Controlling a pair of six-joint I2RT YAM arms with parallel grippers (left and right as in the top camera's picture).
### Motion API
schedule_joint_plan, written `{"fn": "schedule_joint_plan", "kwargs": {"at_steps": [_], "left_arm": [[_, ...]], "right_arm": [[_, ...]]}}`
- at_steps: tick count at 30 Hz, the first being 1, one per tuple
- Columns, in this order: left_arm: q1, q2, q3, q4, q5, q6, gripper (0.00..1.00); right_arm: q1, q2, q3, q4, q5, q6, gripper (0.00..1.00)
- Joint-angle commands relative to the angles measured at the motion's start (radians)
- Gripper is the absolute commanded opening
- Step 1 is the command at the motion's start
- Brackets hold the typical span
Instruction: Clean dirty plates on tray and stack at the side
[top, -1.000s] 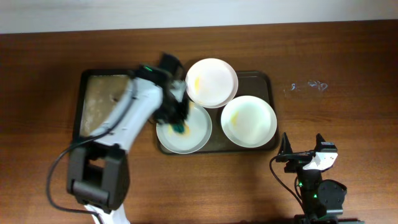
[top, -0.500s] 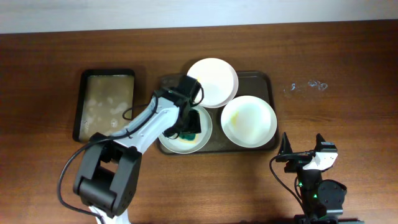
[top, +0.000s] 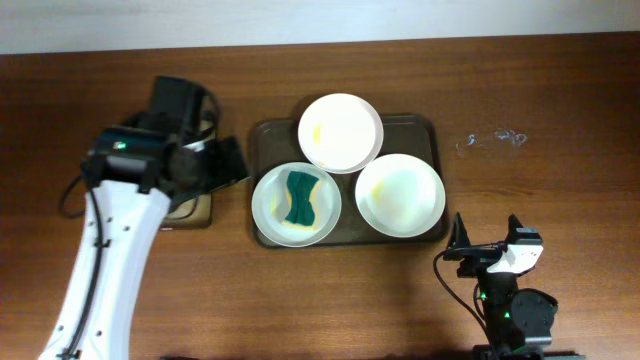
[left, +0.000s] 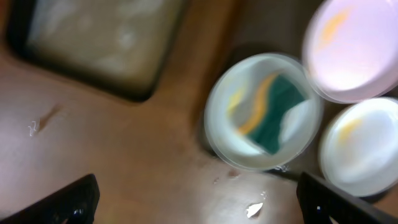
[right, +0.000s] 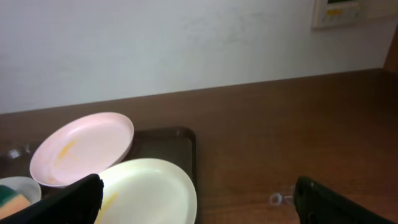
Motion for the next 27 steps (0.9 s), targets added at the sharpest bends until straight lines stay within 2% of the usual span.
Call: {"fn": "schedule_joint_plan", "kwargs": {"at_steps": [1, 2, 3, 4, 6, 7, 9, 10, 12, 15, 16, 18, 20, 22, 24, 25, 27], "left_arm": [[0.074, 0.002, 0.001, -0.086, -0.055, 0.005, 0.99], [0.095, 0.002, 0.001, -0.101, -0.055, 0.005, 0.99], [0.105, 0.002, 0.001, -0.104, -0.055, 0.005, 0.99], [0.106, 0.002, 0.001, -0.104, -0.055, 0.005, 0.99], [0.106, 0.002, 0.001, -0.103, -0.055, 0.005, 0.99], [0.106, 0.002, 0.001, -0.104, -0.055, 0.005, 0.99], [0.106, 0.002, 0.0, -0.11, -0.055, 0.005, 0.99], [0.106, 0.002, 0.0, -0.114, -0.055, 0.005, 0.99], [0.105, 0.002, 0.0, -0.119, -0.055, 0.005, 0.99], [0.106, 0.002, 0.0, -0.12, -0.055, 0.005, 0.99], [0.105, 0.002, 0.0, -0.12, -0.055, 0.005, 1.0], [0.105, 0.002, 0.0, -0.12, -0.054, 0.005, 1.0], [0.105, 0.002, 0.0, -0.12, -0.05, 0.005, 0.99], [0.105, 0.002, 0.0, -0.12, -0.044, 0.005, 0.99], [0.105, 0.002, 0.0, -0.121, -0.044, 0.005, 0.99], [0.105, 0.002, 0.0, -0.121, -0.044, 0.005, 0.99], [0.105, 0.002, 0.0, -0.12, -0.043, 0.005, 0.99]], "right_arm": [[0.006, -0.006, -0.008, 0.133, -0.282, 0.259, 0.98], [0.006, -0.006, -0.008, 0.212, -0.567, 0.482, 0.98], [0.006, -0.006, -0.008, 0.274, -0.663, 0.599, 0.98], [0.006, -0.006, -0.008, 0.312, -0.676, 0.639, 0.98], [0.005, -0.006, -0.008, 0.533, -0.624, 0.758, 0.98], [0.005, -0.006, -0.003, 0.715, -0.57, 0.783, 0.98], [0.004, -0.002, 0.06, 0.822, -0.426, 0.782, 0.98], [0.004, 0.008, 0.141, 0.747, -0.378, 0.751, 0.99], [0.005, 0.056, 0.33, 0.502, -0.394, 0.567, 0.98], [0.005, 0.238, 0.702, -0.014, -0.413, 0.244, 0.98], [0.005, 0.375, 0.914, -0.296, -0.413, 0.101, 0.98], [0.005, 0.601, 1.223, -0.668, -0.417, 0.037, 0.98], [0.005, 0.806, 1.473, -0.885, -0.528, 0.039, 0.98], [0.005, 0.946, 1.617, -1.012, -0.736, 0.041, 0.98], [0.006, 1.035, 1.667, -1.015, -0.865, 0.042, 0.99], [0.008, 1.083, 1.67, -1.004, -0.936, 0.042, 0.84], [0.031, 1.155, 1.67, -1.042, -0.896, 0.042, 0.65]]}}
